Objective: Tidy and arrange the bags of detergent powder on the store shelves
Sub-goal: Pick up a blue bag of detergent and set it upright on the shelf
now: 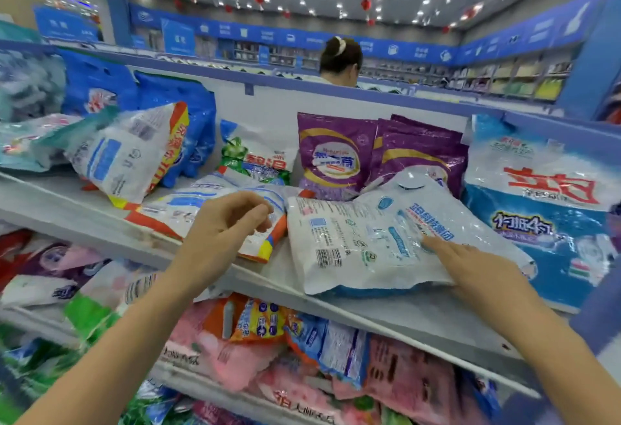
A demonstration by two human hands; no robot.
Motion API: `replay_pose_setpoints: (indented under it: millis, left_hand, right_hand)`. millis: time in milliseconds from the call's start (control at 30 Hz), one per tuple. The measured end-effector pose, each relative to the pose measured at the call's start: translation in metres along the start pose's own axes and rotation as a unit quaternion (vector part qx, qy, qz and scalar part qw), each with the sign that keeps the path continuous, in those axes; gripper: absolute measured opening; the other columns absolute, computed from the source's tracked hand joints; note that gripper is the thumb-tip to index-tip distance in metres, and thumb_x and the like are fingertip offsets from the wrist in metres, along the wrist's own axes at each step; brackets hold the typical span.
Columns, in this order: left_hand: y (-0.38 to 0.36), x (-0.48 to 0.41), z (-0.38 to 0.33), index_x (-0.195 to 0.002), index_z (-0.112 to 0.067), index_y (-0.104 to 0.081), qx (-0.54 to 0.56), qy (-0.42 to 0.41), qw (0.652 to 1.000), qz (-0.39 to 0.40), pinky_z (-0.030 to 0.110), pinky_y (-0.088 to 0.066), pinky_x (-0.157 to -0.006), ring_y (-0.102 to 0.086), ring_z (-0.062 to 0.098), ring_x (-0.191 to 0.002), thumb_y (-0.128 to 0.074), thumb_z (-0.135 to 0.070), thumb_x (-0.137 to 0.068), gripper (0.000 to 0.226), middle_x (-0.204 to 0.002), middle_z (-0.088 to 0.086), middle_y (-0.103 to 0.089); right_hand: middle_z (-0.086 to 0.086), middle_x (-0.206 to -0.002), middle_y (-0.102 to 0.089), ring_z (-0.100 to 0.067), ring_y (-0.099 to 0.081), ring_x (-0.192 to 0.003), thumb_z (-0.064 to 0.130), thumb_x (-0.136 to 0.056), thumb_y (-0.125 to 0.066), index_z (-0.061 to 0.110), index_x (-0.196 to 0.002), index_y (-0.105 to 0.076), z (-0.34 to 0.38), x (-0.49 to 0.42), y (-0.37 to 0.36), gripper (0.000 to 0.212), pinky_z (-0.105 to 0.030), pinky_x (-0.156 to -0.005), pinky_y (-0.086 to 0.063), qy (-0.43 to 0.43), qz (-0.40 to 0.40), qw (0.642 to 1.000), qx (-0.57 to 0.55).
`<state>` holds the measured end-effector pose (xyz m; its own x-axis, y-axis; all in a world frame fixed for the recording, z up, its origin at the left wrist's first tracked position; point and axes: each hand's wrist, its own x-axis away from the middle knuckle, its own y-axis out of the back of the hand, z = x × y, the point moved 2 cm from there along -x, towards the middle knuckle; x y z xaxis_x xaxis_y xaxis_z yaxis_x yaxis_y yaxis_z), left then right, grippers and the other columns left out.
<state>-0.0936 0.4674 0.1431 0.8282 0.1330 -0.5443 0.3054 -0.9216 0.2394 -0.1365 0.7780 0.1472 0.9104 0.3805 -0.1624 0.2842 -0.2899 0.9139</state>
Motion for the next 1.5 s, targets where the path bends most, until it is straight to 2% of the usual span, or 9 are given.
replay_pose_setpoints:
  millis: [167, 400, 633, 833, 1000, 1100, 1200, 1333, 1500]
  left_hand:
    - [-0.013, -0.037, 0.008, -0.102, -0.033, -0.061, -0.037, -0.046, 0.988, 0.14, 0.019, -0.049, -0.077, -0.06, 0.0, -0.089, -0.055, -0.055, -0.076, 0.034, -0.093, -0.014, -0.065]
    - [-0.019, -0.049, -0.016, -0.135, -0.038, -0.036, -0.153, -0.133, 0.96, 0.193, 0.025, -0.038, -0.086, -0.049, 0.004, -0.114, -0.053, -0.075, -0.066, 0.08, -0.123, -0.018, -0.051]
    - [-0.022, -0.087, -0.027, -0.14, -0.033, -0.021, -0.237, -0.183, 0.926, 0.23, 0.039, -0.05, -0.082, -0.058, 0.022, -0.108, -0.047, -0.091, -0.053, 0.108, -0.126, -0.006, -0.056]
    - [-0.024, -0.11, 0.003, -0.122, -0.035, -0.044, 0.107, -0.036, 0.938, 0.328, 0.027, -0.055, -0.082, -0.064, 0.007, -0.097, -0.084, -0.043, -0.062, 0.073, -0.113, -0.008, -0.061]
    - [-0.047, -0.108, 0.039, -0.124, -0.03, -0.042, 0.136, 0.053, 0.949, 0.279, 0.037, -0.055, -0.087, -0.067, 0.009, -0.092, -0.088, -0.043, -0.052, 0.086, -0.103, -0.008, -0.066]
    - [-0.055, -0.108, 0.044, -0.116, -0.032, -0.049, 0.134, 0.063, 0.951, 0.272, 0.021, -0.05, -0.084, -0.062, 0.0, -0.095, -0.088, -0.035, -0.057, 0.07, -0.103, -0.018, -0.064]
    - [-0.058, -0.11, 0.057, -0.106, -0.029, -0.059, 0.121, 0.087, 0.957, 0.251, 0.024, -0.049, -0.084, -0.064, 0.008, -0.1, -0.085, -0.023, -0.065, 0.05, -0.102, -0.015, -0.067]
    - [-0.061, -0.112, 0.064, -0.096, -0.025, -0.065, 0.122, 0.13, 0.955, 0.237, 0.033, -0.052, -0.087, -0.066, 0.011, -0.092, -0.086, -0.029, -0.062, 0.04, -0.099, -0.007, -0.071]
    - [-0.065, -0.12, 0.054, -0.11, -0.019, -0.062, 0.258, 0.241, 0.915, 0.197, 0.038, -0.055, -0.081, -0.07, 0.024, -0.085, -0.079, -0.057, -0.054, 0.07, -0.094, 0.005, -0.073]
  right_hand:
    - [0.012, -0.115, -0.057, -0.013, -0.057, -0.1, 0.021, -0.094, -0.043, 0.035, -0.111, -0.042, 0.009, -0.013, 0.039, 0.022, -0.026, -0.069, -0.04, -0.034, 0.016, 0.996, 0.076]
    - [0.007, -0.1, -0.062, -0.018, -0.059, -0.086, 0.024, -0.096, -0.042, 0.036, -0.106, -0.054, 0.046, -0.05, 0.156, 0.019, -0.023, -0.049, -0.024, -0.054, -0.052, 0.966, 0.249]
    - [-0.004, -0.098, -0.066, -0.029, -0.061, -0.089, 0.029, -0.089, -0.058, 0.028, -0.104, -0.066, 0.068, -0.084, 0.243, 0.016, -0.029, -0.063, -0.03, -0.085, -0.086, 0.961, 0.25]
    - [-0.005, -0.087, -0.062, -0.026, -0.059, -0.082, 0.03, -0.091, -0.056, 0.02, -0.089, -0.059, 0.084, -0.107, 0.256, 0.011, -0.026, -0.063, -0.035, -0.056, -0.073, 0.937, 0.336]
    - [-0.002, -0.101, -0.069, -0.021, -0.063, -0.096, 0.04, -0.087, -0.061, 0.02, -0.098, -0.062, 0.093, -0.133, 0.22, 0.023, -0.034, -0.094, -0.032, 0.017, -0.073, 0.928, 0.366]
    - [-0.001, -0.115, -0.064, -0.023, -0.05, -0.12, 0.045, -0.071, -0.074, 0.022, -0.112, -0.06, 0.108, -0.143, 0.201, 0.049, -0.045, -0.113, -0.018, 0.095, -0.193, 0.912, 0.35]
    - [-0.012, -0.143, -0.044, -0.027, -0.033, -0.135, 0.042, -0.056, -0.084, 0.021, -0.131, -0.046, 0.105, -0.132, 0.187, 0.088, -0.049, -0.114, -0.007, 0.079, -0.368, 0.895, 0.238]
    - [-0.011, -0.148, -0.032, -0.025, -0.027, -0.135, 0.029, -0.071, -0.077, 0.02, -0.136, -0.033, 0.073, -0.075, 0.15, 0.079, -0.044, -0.114, -0.015, -0.083, -0.535, 0.84, 0.045]
    - [-0.001, -0.139, -0.04, -0.007, -0.044, -0.123, 0.037, -0.085, -0.063, 0.019, -0.142, -0.025, 0.028, -0.047, 0.091, 0.07, -0.032, -0.102, -0.037, -0.244, -0.414, 0.729, -0.488]
